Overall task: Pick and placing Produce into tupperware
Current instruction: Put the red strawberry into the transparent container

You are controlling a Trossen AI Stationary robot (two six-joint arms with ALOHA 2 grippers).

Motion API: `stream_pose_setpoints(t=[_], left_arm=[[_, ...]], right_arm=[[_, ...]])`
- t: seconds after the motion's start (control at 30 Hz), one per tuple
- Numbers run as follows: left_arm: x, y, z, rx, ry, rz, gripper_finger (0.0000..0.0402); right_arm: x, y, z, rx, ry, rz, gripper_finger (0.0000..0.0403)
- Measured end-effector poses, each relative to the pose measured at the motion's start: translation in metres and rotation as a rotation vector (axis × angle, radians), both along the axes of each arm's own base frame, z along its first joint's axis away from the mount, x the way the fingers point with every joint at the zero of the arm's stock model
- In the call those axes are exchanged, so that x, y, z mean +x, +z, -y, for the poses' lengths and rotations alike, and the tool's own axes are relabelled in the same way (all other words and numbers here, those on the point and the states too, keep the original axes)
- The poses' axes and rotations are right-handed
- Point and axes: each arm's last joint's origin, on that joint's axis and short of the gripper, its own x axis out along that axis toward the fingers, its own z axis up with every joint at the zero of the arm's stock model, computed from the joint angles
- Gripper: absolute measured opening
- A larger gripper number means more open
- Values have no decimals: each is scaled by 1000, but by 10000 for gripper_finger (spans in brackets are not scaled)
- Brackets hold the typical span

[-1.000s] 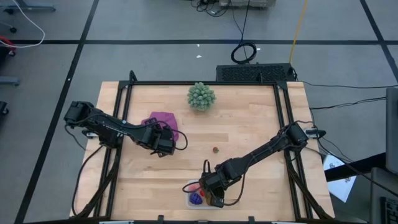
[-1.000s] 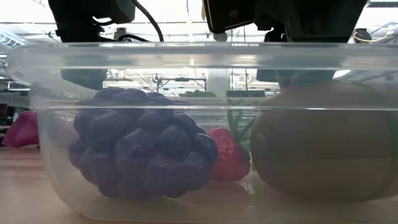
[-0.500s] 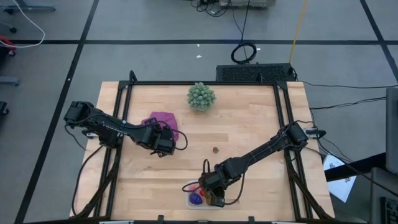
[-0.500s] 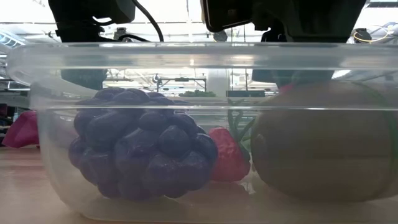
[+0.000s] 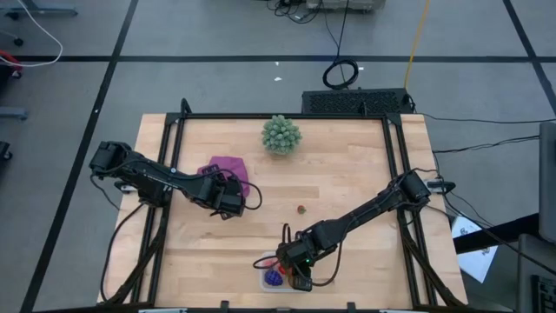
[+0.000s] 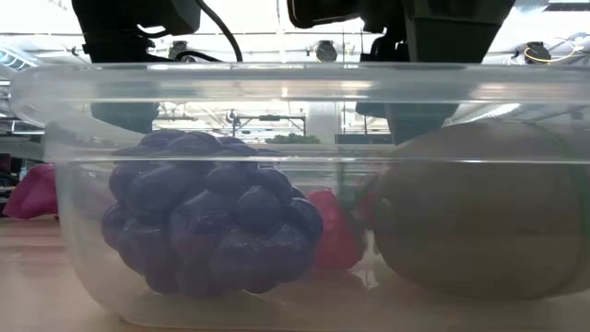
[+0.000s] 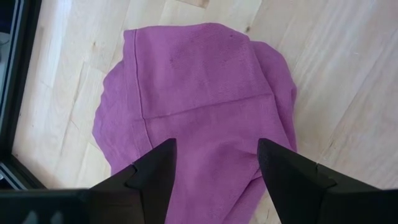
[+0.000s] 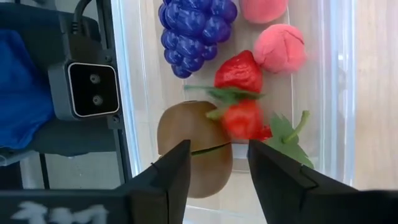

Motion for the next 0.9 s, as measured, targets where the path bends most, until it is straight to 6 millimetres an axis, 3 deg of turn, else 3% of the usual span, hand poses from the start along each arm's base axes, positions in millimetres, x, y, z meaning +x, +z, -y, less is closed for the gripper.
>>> stream_pose_setpoints(t=[0.33, 0.53, 0.7, 0.9], left_arm=[[0, 0, 0, 0, 6, 3, 230], [0, 0, -1, 21, 4, 7, 230], [2, 1, -1, 41, -13, 16, 230], [12, 1, 3, -12, -84, 86, 230]], right_arm=[[0, 2, 0, -1, 8, 8, 163], [-3, 24, 7, -6, 3, 87, 160], [-10, 47, 23, -207, -31, 195, 159], [-22, 63, 65, -533, -95, 158, 159]])
